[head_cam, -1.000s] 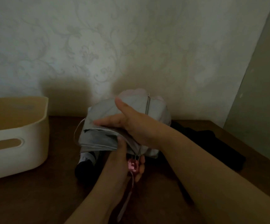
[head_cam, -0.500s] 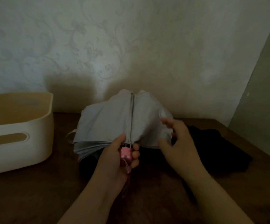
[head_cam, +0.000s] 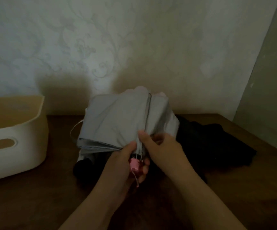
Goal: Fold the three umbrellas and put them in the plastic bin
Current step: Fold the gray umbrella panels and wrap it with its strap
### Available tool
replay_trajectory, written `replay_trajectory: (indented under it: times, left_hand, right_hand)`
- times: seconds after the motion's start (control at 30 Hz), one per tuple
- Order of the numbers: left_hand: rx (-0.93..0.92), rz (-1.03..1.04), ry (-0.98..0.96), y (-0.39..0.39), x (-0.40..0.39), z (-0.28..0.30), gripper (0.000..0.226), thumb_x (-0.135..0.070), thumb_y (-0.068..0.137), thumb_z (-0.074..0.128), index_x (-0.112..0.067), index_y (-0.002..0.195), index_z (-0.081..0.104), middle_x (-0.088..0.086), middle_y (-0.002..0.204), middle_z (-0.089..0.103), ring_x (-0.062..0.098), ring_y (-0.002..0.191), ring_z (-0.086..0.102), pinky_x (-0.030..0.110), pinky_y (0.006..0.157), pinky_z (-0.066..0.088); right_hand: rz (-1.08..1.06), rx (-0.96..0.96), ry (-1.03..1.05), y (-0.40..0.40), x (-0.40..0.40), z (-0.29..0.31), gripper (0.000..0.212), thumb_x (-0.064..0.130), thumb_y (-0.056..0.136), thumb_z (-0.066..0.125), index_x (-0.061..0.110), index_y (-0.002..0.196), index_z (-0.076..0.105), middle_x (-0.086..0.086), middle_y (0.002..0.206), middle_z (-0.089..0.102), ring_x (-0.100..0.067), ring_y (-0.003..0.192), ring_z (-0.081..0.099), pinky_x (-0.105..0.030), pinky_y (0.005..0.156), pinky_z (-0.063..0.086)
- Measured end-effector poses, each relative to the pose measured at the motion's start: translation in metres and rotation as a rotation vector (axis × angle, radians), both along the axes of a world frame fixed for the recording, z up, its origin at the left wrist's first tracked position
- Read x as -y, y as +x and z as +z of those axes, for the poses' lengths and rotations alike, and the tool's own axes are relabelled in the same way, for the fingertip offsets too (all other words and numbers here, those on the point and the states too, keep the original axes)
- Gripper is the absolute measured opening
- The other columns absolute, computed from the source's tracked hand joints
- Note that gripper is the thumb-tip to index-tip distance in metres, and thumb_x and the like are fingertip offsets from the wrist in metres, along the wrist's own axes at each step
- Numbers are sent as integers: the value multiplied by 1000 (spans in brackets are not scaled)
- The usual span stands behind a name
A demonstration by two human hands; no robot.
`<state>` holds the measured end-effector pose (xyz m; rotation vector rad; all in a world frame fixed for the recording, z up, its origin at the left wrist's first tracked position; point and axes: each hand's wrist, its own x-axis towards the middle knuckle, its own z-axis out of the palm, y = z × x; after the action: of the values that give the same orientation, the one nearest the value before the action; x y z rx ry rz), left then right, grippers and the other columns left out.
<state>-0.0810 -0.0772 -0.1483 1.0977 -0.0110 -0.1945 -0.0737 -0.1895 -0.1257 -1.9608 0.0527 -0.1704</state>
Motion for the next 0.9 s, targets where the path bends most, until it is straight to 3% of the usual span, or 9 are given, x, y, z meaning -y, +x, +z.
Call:
replay_trajectory:
  times: [0.13,0.23,0.37,0.5,0.6,0.67,0.73,0.8,0.9]
  left_hand:
    - [26,-87,112,-5,6,-1,42,-34,93,41,-3,74,61,13,51,57,17,33,44,16,33,29]
    - [24,-142,164,-10,11,-1,44,-35,93,38,-3,72,60,14,50,57,16,30,44,14,33,28]
    - [-7,-140,160,-8,15,0,47,-37,93,37,2,84,61,19,53,60,19,30,48,17,32,37]
    - [-184,10,438,-3,14,-1,49,-54,88,45,-7,88,58,16,63,68,28,48,64,31,48,53]
    - [196,349,1054,-13,12,0,38,-49,89,49,-15,72,46,5,62,58,17,56,57,34,59,51]
    - [476,406,1262,-26,15,4,32,-49,92,38,-22,77,41,-2,65,54,9,58,52,24,56,42]
    - [578,377,1329,-29,18,2,31,-53,93,19,-32,103,40,-7,79,59,4,68,55,21,59,43]
    - [631,323,1392,-28,17,-2,55,-56,85,3,-41,133,24,-10,89,59,3,76,57,20,64,45]
    - [565,237,1197,-27,17,-4,57,-57,86,8,-42,141,18,-13,76,55,0,67,55,12,55,39]
  right_hand:
    - [165,-259,510,6,4,-10,75,60,56,71,11,111,63,6,54,62,-8,50,59,-23,59,52]
    - [153,-277,720,0,5,-8,41,39,71,72,8,95,62,-5,63,65,-9,32,51,-16,38,40]
    - [90,-153,729,0,3,-13,31,28,79,69,0,89,62,-20,74,62,-18,31,44,-18,32,31]
    - [-53,69,740,10,14,-18,18,11,77,75,16,92,66,-1,89,71,-12,76,68,-18,58,53]
    - [-124,132,673,11,21,-21,24,14,75,77,28,76,58,13,81,62,-3,78,61,-16,63,48]
    - [-158,132,654,12,21,-24,26,17,75,78,29,73,55,14,78,60,-2,76,59,-17,63,46]
    - [-158,128,660,14,17,-26,24,19,74,78,29,74,57,12,80,62,-4,77,61,-18,64,48]
    - [-131,128,661,14,13,-29,21,20,73,79,28,75,60,9,82,65,-6,77,64,-20,66,50]
    - [-70,138,617,10,5,-30,16,26,71,80,26,77,65,5,84,71,-8,78,69,-23,68,53]
